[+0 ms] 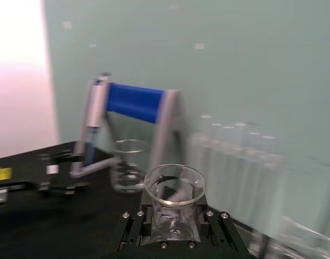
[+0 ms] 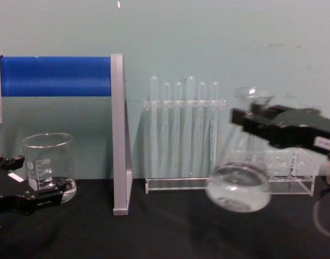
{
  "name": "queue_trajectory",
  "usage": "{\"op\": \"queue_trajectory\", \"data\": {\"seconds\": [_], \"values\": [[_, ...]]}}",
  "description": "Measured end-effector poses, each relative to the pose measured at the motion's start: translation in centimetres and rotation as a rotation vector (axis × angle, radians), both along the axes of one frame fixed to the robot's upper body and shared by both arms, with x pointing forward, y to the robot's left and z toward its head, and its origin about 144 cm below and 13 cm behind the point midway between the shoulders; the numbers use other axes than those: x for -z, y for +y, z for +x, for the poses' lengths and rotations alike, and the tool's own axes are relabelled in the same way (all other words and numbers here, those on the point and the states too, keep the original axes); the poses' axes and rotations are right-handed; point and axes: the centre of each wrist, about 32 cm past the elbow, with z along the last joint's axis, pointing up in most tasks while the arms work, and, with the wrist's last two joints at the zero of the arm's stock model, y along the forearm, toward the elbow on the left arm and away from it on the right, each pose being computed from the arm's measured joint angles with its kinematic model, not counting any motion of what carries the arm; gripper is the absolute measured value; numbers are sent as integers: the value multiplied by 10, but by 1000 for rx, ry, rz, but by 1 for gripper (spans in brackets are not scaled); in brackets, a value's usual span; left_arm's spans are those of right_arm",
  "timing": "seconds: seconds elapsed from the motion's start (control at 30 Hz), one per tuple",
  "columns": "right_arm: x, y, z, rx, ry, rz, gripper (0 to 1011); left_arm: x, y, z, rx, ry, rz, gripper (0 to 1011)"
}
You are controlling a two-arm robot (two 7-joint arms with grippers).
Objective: Grasp the erlenmeyer flask with one hand, shake it three times, then place it back.
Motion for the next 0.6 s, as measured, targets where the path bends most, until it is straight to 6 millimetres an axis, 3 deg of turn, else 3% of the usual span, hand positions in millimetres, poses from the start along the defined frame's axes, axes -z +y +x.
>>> {"op": "queue_trajectory", "data": {"seconds": [0.6], "values": [[-4, -63, -23, 353, -16, 15, 456, 0, 0, 0, 0, 0, 0, 1001]]}}
